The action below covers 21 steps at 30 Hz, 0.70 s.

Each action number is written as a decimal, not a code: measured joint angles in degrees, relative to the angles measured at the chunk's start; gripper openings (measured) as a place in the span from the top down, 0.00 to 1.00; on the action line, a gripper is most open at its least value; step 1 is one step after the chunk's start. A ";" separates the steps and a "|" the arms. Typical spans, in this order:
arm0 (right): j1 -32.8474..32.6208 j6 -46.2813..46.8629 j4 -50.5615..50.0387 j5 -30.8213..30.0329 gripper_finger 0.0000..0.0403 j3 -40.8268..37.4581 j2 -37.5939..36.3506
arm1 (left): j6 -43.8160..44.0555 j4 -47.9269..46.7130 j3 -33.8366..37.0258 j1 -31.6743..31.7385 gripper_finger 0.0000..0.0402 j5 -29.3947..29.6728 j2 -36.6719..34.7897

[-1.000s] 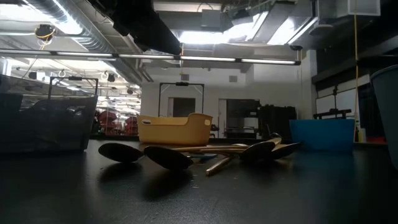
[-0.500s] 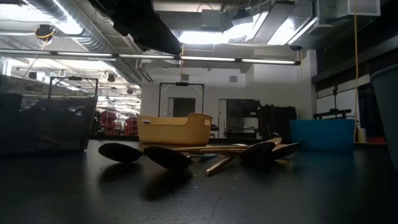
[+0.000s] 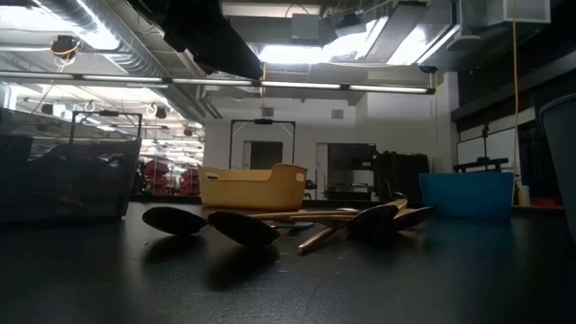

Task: Sort silverware by color (type)
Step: Put the gold spoon into the black bin

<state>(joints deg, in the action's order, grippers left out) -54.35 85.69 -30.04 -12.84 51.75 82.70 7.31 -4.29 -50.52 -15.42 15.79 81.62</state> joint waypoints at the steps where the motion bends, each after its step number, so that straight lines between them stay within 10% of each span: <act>1: 0.00 0.00 0.00 0.01 0.83 0.00 0.00 | 0.00 0.00 0.00 0.00 0.71 -0.01 0.00; 21: 0.00 -0.66 0.00 0.95 0.83 0.00 0.00 | -0.07 0.22 0.00 0.02 0.71 -0.01 0.00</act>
<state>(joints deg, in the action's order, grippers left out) -54.35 85.03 -30.04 -11.89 51.75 82.70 7.24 -4.08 -50.52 -15.40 15.78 81.62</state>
